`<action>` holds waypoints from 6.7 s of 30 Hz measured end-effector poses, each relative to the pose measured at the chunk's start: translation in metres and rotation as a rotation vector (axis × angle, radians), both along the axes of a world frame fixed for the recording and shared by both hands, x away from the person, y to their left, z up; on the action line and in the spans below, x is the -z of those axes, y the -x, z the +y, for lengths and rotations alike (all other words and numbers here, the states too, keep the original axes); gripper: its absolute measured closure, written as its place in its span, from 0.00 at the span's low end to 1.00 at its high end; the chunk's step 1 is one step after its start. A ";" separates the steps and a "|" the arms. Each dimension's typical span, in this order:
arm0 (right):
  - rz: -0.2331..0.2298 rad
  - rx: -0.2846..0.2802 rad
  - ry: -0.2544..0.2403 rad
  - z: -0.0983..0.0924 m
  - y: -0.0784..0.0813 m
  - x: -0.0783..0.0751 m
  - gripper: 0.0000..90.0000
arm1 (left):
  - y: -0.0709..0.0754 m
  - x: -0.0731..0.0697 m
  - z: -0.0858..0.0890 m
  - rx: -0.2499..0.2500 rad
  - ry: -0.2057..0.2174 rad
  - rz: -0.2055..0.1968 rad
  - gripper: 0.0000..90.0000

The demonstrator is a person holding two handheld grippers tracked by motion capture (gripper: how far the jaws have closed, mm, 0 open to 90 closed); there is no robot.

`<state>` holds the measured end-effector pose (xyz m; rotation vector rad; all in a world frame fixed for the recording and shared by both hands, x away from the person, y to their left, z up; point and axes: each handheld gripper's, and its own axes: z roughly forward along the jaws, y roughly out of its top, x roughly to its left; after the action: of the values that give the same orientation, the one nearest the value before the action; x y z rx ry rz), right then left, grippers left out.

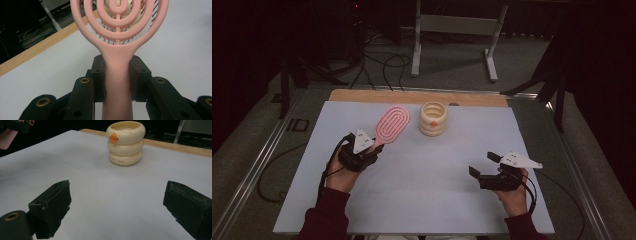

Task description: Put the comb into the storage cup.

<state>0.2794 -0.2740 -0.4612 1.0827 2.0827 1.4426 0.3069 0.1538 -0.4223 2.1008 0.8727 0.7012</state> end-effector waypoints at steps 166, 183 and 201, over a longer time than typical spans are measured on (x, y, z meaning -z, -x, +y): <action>0.237 -0.314 -0.309 0.172 -0.065 -0.076 0.70 | 0.024 0.004 -0.035 0.090 0.083 -0.184 0.54; 0.229 -0.305 -0.337 0.169 -0.066 -0.076 0.70 | 0.022 0.001 -0.027 0.075 0.193 -0.156 0.20; 0.234 -0.281 -0.359 0.162 -0.070 -0.077 0.70 | 0.022 -0.002 -0.013 0.028 0.227 -0.152 0.11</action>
<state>0.3498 -0.1124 -0.3841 1.1715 2.2641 1.9694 0.2846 0.1406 -0.4200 1.8301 0.7982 0.7023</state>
